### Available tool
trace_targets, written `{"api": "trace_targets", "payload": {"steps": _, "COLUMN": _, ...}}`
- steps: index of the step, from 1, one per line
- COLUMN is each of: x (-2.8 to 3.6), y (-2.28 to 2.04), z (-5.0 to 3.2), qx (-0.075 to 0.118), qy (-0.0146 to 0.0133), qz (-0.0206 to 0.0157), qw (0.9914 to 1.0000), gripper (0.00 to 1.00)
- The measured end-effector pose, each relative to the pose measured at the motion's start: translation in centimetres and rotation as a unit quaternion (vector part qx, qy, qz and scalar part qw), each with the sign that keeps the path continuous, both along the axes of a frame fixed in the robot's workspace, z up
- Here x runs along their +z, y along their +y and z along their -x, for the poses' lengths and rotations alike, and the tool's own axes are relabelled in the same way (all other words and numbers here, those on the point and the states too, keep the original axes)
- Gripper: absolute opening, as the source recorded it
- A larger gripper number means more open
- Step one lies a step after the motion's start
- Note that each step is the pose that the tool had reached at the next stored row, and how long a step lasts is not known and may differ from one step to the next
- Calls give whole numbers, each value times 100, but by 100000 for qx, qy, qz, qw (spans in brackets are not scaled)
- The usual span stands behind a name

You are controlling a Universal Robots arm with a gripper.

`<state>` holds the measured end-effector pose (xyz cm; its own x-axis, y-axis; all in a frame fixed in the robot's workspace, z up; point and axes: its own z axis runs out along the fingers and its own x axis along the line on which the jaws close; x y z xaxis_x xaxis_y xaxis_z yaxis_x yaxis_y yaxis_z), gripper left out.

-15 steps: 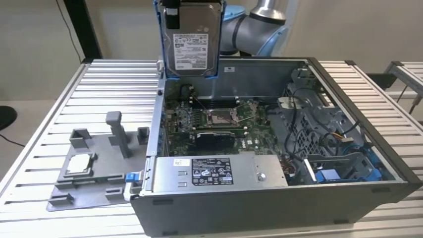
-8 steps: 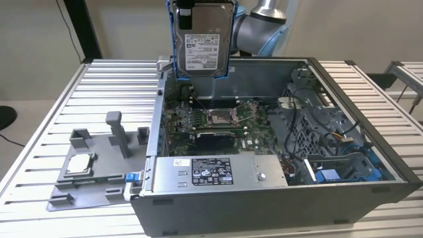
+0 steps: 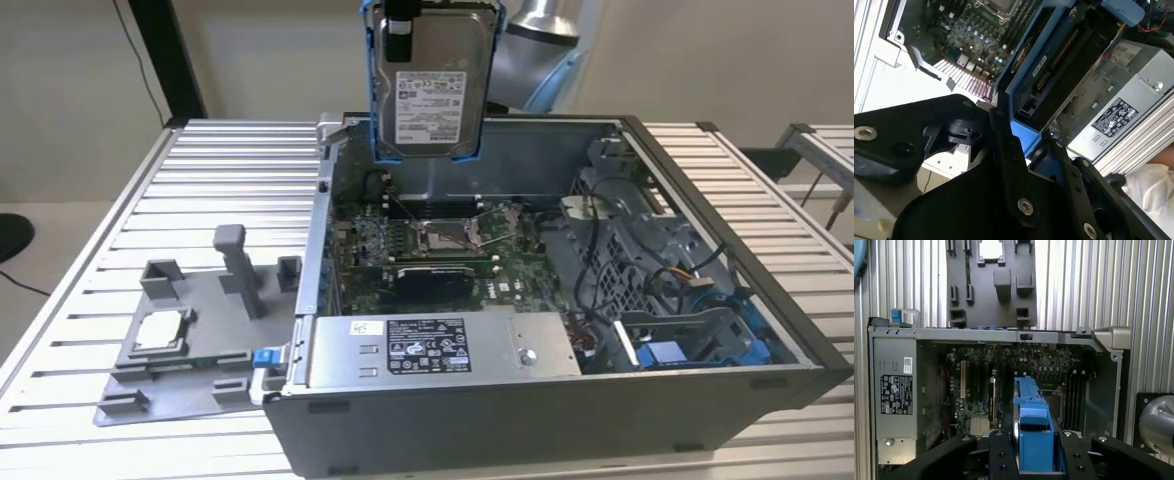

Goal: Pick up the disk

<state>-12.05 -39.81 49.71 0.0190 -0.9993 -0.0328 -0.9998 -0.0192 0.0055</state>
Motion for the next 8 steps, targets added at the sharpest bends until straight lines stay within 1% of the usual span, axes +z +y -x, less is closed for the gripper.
{"api": "trace_targets", "payload": {"steps": 2, "x": -2, "y": -30, "z": -38, "qx": -3, "qy": -1, "qz": -4, "qw": 100000, "gripper": 0}}
{"api": "trace_targets", "payload": {"steps": 8, "x": -6, "y": -124, "z": -116, "qx": -5, "qy": -1, "qz": -2, "qw": 100000, "gripper": 0}}
